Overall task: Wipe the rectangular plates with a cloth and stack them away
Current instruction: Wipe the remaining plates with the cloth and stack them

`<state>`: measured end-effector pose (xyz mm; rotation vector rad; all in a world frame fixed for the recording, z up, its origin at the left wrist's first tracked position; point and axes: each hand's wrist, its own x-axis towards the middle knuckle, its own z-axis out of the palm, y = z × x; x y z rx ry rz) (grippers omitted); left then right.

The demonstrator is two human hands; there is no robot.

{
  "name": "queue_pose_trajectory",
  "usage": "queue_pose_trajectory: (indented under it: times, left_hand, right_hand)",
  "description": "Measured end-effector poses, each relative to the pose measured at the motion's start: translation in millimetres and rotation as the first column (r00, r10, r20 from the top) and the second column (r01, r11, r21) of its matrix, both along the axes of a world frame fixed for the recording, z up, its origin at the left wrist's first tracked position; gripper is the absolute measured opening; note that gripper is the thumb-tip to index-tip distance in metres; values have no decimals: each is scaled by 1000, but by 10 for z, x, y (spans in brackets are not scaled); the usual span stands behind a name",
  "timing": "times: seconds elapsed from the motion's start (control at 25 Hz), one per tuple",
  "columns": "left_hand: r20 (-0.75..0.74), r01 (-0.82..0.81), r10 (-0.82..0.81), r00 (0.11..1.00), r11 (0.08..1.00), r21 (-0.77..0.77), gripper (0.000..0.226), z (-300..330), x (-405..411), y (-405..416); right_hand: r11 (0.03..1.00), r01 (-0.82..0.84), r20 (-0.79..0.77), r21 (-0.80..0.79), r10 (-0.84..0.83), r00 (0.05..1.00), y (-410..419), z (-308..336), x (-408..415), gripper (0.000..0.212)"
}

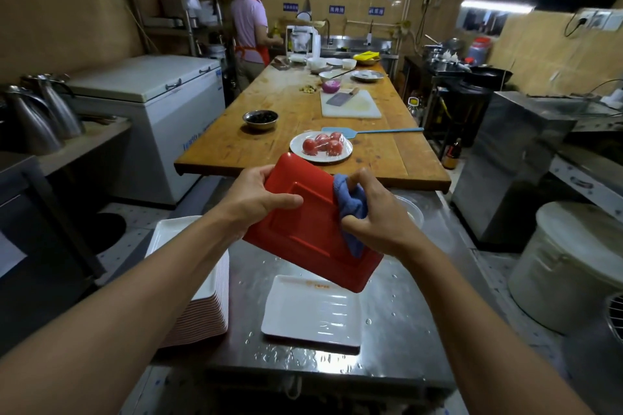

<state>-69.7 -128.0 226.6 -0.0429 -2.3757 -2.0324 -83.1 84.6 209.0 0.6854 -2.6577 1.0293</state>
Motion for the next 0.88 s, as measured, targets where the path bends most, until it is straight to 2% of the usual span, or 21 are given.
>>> queue_pose_trajectory:
  times: [0.08, 0.16, 0.24, 0.36, 0.44, 0.6, 0.88]
  left_hand:
    - [5, -27, 26, 1000, 999, 33, 33, -37, 28, 1]
    - [31, -53, 51, 998, 996, 65, 31, -73, 54, -44]
    - [76, -106, 96, 992, 986, 129, 26, -116, 70, -108]
    - [161, -180, 150, 975, 965, 191, 20, -185, 62, -183]
    - [215, -215, 169, 962, 952, 217, 18, -240, 26, -196]
    - [316, -317, 227, 921, 909, 270, 15, -357, -46, -192]
    - [508, -465, 254, 823, 815, 345, 6, -353, -126, -184]
  right_hand:
    - [999, 5, -124, 45, 0, 992, -97, -8, -32, 32]
    - [996, 14, -157, 92, 0, 988, -102, -37, -74, 34]
    - [997, 19, -116, 80, -10, 993, -9, -110, -131, 36]
    - [996, 41, 60, -81, -36, 998, 64, -229, -172, 35]
    - [990, 36, 73, -134, -26, 997, 17, -310, -136, 42]
    - [990, 13, 79, -138, -2, 997, -51, -486, -24, 55]
    - [989, -35, -123, -144, 18, 992, -140, -664, 127, 38]
